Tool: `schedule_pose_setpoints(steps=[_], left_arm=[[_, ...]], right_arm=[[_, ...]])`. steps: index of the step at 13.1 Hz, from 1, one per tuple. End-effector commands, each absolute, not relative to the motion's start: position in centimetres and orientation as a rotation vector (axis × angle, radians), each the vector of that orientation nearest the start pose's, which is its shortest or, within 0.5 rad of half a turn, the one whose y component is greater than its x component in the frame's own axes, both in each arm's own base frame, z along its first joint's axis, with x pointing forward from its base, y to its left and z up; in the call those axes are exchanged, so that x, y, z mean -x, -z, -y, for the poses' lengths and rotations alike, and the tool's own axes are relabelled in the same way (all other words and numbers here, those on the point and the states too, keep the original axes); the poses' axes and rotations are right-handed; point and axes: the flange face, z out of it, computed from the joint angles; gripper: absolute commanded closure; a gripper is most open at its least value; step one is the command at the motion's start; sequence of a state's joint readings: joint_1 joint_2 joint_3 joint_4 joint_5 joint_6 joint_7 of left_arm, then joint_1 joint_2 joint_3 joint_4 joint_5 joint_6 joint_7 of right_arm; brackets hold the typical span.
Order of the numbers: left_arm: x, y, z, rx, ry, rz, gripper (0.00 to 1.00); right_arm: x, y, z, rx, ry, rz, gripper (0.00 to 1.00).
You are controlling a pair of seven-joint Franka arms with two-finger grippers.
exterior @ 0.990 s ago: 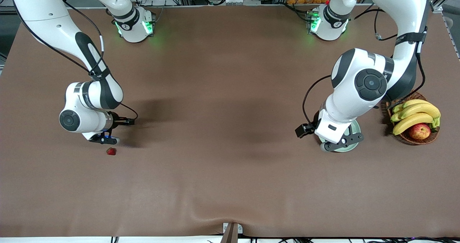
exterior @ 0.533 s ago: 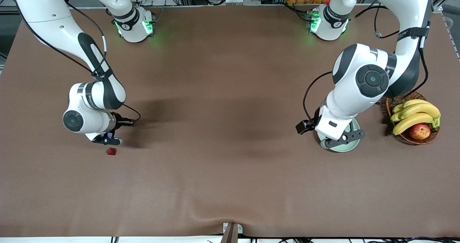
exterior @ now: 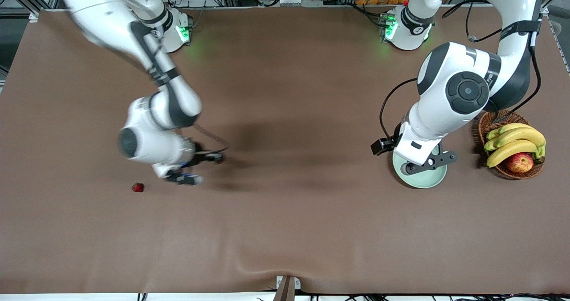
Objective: Collect all strawberries into plate
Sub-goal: 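Carry the strawberry toward the left gripper with the right gripper, then grasp the strawberry with the left gripper while the right gripper releases it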
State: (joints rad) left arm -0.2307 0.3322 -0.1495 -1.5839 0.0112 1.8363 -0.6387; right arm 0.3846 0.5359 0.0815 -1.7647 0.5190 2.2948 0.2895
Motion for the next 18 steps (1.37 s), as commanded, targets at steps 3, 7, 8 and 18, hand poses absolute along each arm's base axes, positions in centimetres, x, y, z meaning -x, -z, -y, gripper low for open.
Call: schedule_pose_setpoints(steps=[3, 7, 8, 18], left_arm=[[-59.2, -41.0, 19.5, 3.029, -0.254, 0.429, 0.00], [-58.7, -36.9, 18.2, 2.929, -0.253, 0.358, 0.00], [-59.0, -36.0, 17.3, 2.925, -0.271, 0.381, 0.00], [-57.1, -31.7, 27.3, 3.064, -0.223, 0.478, 0.00]], right_arm=[[-55.1, -22.4, -45.2, 2.637, -0.122, -0.450, 1.00], [-54.2, -20.5, -51.0, 2.595, -0.098, -0.459, 1.00], [-54.0, -20.1, -52.3, 2.582, -0.083, -0.465, 1.00], [-53.7, -19.8, -54.7, 2.523, 0.032, -0.476, 0.00]])
